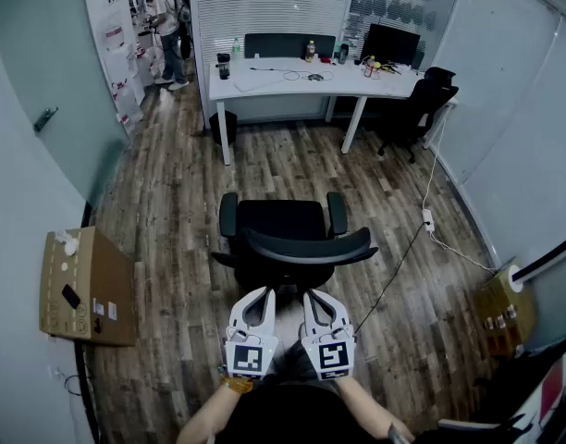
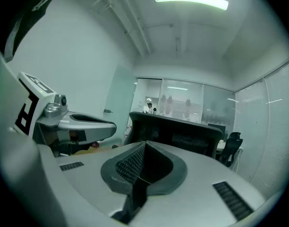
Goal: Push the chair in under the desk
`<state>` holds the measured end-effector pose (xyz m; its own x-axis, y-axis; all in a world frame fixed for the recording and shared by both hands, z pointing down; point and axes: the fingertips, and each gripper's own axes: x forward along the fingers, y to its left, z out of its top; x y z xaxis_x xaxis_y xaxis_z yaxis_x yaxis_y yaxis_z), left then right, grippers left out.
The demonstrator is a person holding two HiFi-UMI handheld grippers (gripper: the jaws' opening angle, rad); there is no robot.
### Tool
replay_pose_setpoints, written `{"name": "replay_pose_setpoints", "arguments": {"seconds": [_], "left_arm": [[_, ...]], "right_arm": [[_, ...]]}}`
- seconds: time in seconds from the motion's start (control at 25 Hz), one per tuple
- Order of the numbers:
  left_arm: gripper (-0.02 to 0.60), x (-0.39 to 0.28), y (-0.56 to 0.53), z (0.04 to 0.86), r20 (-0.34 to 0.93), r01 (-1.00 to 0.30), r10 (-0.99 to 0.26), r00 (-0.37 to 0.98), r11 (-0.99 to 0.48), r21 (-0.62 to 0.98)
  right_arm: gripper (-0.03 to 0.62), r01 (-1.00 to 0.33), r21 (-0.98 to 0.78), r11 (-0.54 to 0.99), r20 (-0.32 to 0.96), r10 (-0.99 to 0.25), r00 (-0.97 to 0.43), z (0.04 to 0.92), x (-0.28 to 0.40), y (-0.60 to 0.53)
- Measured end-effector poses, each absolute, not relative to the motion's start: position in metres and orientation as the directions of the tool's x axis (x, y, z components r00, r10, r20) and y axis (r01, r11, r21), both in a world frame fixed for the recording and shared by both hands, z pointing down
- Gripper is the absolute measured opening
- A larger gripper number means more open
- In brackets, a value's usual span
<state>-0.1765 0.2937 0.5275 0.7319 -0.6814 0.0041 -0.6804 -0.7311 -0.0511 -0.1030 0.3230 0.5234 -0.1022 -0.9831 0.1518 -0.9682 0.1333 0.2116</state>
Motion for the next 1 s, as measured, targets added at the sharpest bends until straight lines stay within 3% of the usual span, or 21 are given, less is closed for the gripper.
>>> {"name": "replay_pose_setpoints", "arguments": {"seconds": [0.52,1.0], "left_arm": [[0.0,-0.161,0.293,0.54,0.011,-0.655,-0.662,0.749,-0.744,-0.129],[0.021,-0.162,0.281,0.551,0.076,-0.695,-0.699,0.711,-0.715,-0.076]], "right_arm": [[0.026,-0.977,0.168,0.131,0.243,-0.966,-0.088,0.551,-0.072,0.329],[0.071,-0.979,0.175,0.102,0.266,-0.963,-0.052,0.557,-0.033,0.322]]}}
